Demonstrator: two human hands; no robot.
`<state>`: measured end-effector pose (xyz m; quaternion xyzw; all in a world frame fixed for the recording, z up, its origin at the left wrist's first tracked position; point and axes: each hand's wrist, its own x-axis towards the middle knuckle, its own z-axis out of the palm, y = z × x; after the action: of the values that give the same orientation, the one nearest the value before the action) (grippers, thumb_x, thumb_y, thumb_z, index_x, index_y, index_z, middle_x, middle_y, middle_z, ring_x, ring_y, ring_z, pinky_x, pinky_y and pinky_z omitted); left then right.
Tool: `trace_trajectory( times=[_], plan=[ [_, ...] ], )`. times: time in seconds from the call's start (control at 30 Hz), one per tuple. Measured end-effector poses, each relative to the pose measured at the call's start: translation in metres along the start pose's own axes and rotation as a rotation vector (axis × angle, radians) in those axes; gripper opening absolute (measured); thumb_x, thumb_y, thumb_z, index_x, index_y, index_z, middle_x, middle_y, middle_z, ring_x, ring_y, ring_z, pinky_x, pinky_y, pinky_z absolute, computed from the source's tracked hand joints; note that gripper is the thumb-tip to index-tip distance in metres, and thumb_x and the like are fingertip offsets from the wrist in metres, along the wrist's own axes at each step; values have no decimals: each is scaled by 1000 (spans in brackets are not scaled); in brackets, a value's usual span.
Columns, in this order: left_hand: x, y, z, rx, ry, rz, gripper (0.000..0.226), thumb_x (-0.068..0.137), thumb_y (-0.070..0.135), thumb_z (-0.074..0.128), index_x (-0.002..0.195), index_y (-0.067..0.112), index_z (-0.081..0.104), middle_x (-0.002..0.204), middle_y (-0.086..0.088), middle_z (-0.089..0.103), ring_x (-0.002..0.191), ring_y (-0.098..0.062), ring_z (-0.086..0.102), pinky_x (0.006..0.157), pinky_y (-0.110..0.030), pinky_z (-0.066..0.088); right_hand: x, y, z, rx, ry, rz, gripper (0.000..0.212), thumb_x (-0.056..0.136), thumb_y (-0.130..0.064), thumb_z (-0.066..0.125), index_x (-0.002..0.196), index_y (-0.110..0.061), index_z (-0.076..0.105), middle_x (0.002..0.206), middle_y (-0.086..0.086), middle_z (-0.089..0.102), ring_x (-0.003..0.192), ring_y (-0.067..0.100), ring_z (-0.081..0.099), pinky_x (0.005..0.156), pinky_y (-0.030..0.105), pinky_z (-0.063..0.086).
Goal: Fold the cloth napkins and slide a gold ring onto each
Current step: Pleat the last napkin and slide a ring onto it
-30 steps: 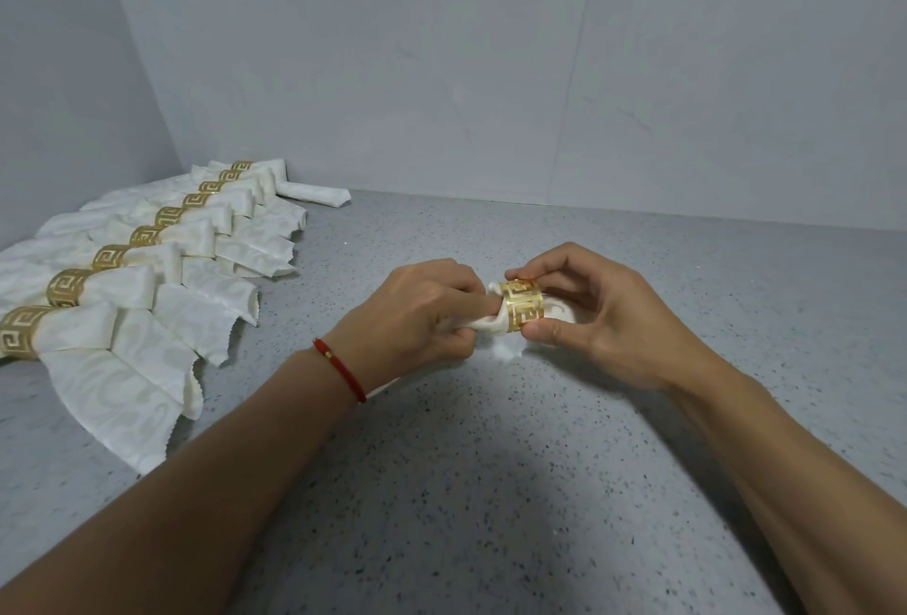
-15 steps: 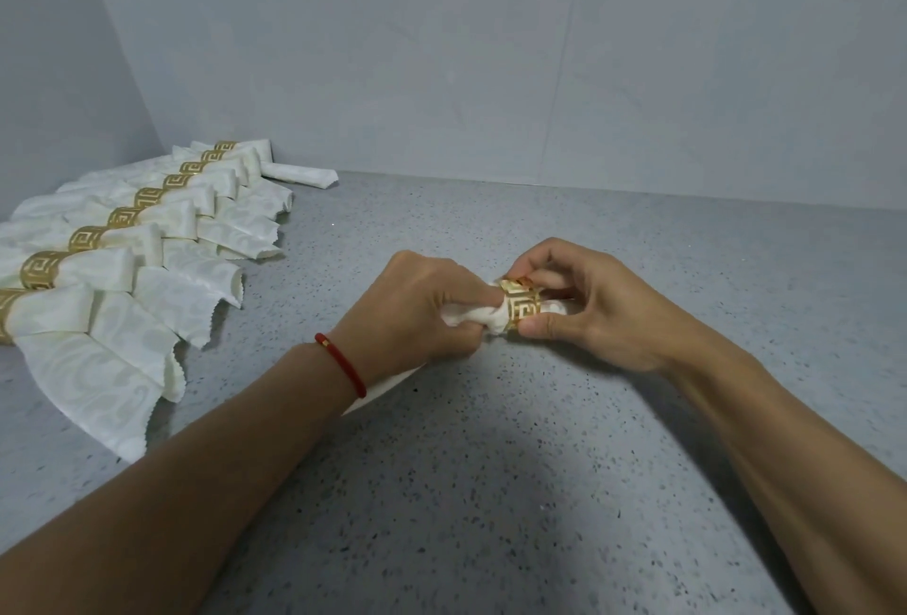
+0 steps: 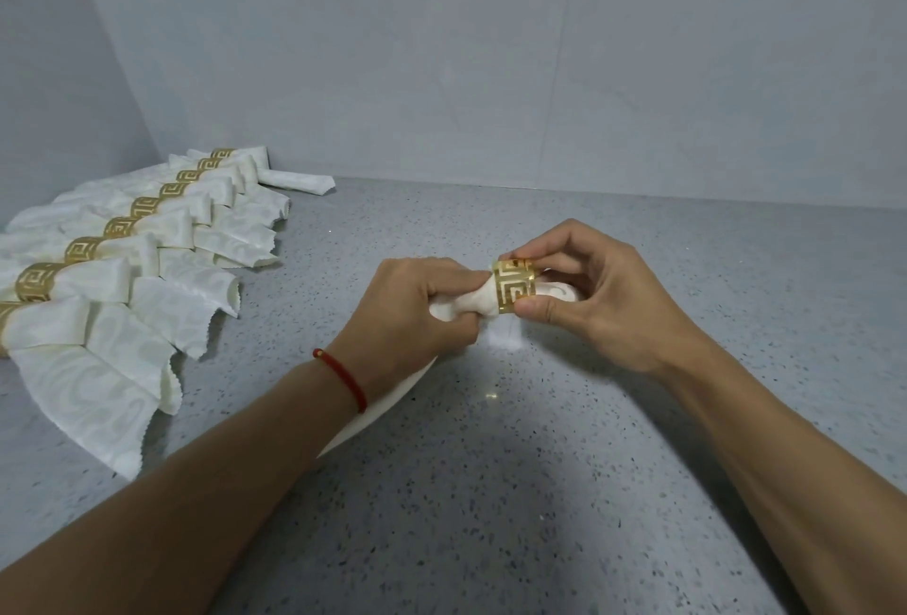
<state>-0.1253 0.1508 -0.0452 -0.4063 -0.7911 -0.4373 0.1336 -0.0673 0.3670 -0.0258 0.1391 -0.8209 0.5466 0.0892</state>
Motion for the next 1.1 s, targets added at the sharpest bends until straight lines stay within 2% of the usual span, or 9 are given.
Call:
trace_trajectory(
  times=[0.1,0.33,0.4,0.5,0.63,0.73,0.87,0.93,1.1],
  plan=[
    [3,-2,0,80,-37,65,14,74,19,64,79,13,76,76,5,69,75,-14,63,64,-36,50,1,1,2,-10,-41,-1,45,75,-16,84,115,-14,65,116,-3,76,106,19,73,96,52,57],
    [1,-3,4,131,137,-11,29,70,9,72,95,22,79,82,8,76,74,-11,67,64,-31,51,4,8,6,-291,64,-44,45,85,-49,71,129,-39,64,127,-23,64,110,2,64,94,32,57],
    [1,-4,4,137,142,-49,30,70,8,74,97,21,74,82,11,75,75,-7,67,65,-26,53,5,13,5,-256,120,12,37,96,-46,63,132,-39,60,124,-17,65,104,4,67,88,28,55],
    [3,-6,1,102,133,-115,39,70,5,74,104,18,61,81,12,75,75,-2,67,64,-19,53,9,19,6,-230,144,100,14,100,-37,62,109,-31,71,99,-11,73,90,9,69,82,30,54],
    [6,-11,2,285,51,-31,65,73,7,73,135,19,58,94,9,73,86,-9,66,79,-24,53,9,19,14,-196,112,84,15,100,-35,63,106,-29,76,100,-13,75,96,9,69,91,31,54],
    [8,-13,1,313,61,-4,66,74,5,70,138,15,59,96,7,73,90,-10,65,82,-12,45,9,17,16,-130,89,141,18,102,-35,60,105,-28,76,97,-9,76,94,15,71,91,37,57],
    [10,-13,2,393,-30,28,69,75,4,69,142,13,54,104,0,67,92,-15,60,80,-29,51,8,18,14,-233,59,141,13,100,-31,64,97,-28,76,86,-12,76,80,6,69,78,25,55],
    [10,-11,0,381,-134,19,72,76,10,68,145,18,49,115,1,59,97,-11,55,80,-27,49,7,18,14,-267,86,112,10,99,-29,66,95,-28,75,82,-14,74,72,4,66,71,24,53],
    [13,-3,-6,265,-262,27,19,88,44,65,100,30,64,84,15,63,79,-5,56,69,-19,41,7,16,24,-400,95,32,9,100,-30,63,96,-26,71,79,-13,67,63,-2,55,58,12,40]
  ],
)
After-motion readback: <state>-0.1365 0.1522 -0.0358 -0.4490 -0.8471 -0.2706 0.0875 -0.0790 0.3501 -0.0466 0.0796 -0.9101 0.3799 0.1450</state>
